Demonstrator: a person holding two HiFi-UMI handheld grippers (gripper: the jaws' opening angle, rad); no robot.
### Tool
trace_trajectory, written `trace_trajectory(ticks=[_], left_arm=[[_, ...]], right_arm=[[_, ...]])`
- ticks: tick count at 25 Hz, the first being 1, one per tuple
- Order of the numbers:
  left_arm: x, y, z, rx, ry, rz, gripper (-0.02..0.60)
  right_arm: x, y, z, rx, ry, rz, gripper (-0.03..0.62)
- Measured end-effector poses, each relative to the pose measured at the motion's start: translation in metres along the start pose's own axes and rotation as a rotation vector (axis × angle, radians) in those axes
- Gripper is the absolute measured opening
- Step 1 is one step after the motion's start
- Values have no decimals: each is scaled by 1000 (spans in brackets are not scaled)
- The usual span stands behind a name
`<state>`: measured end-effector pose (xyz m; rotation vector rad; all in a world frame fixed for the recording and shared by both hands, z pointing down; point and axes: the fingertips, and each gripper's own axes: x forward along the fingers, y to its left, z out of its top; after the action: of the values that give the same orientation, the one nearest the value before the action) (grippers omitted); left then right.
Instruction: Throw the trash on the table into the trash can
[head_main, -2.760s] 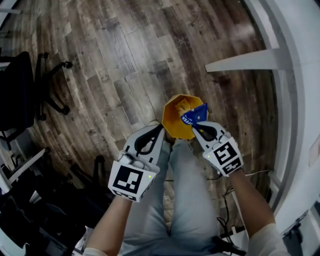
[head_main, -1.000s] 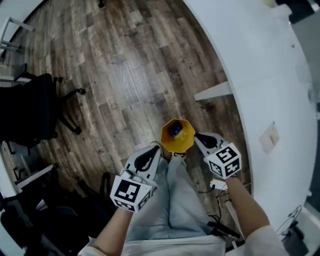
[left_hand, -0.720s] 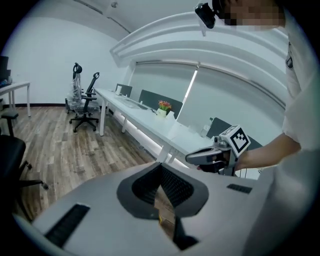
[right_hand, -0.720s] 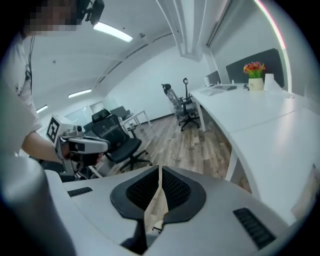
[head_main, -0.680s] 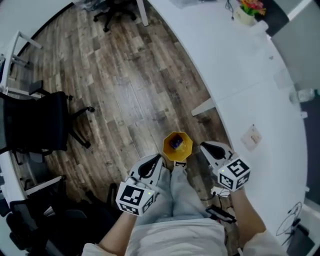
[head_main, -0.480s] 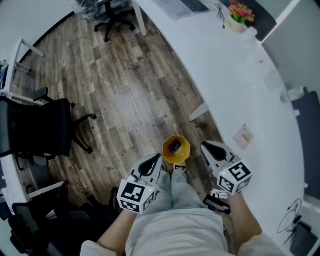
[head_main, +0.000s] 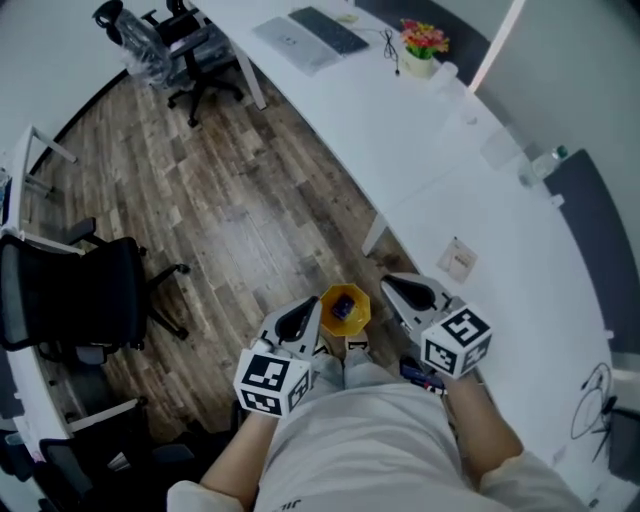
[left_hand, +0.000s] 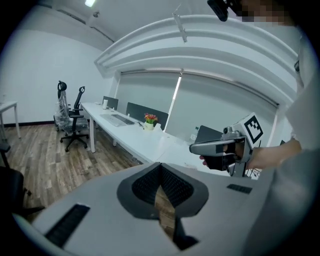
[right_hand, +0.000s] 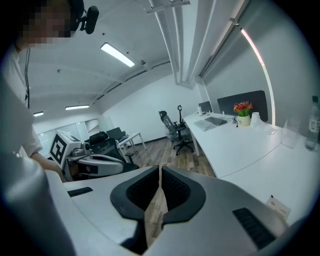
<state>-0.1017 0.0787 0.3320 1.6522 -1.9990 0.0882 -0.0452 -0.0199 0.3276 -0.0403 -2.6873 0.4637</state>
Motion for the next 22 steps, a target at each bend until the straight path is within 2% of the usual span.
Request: trace_trajectory(ticks=[6,14,18,22], left_arm=[[-1,-5,0,-1,-2,-17,2],[-4,-7,-2,36,29,-14,0],[-5,-13,1,23,15,-51,2],[-6,-18,3,76,-2,-71,2]], right_arm=[[-9,3,1,10,-28,-26,41],[-14,3,-1,14,-33,-45,41],[-15,3,-3,21,-35,-51,41],[-18,2,-4,23,-39,-59,41]])
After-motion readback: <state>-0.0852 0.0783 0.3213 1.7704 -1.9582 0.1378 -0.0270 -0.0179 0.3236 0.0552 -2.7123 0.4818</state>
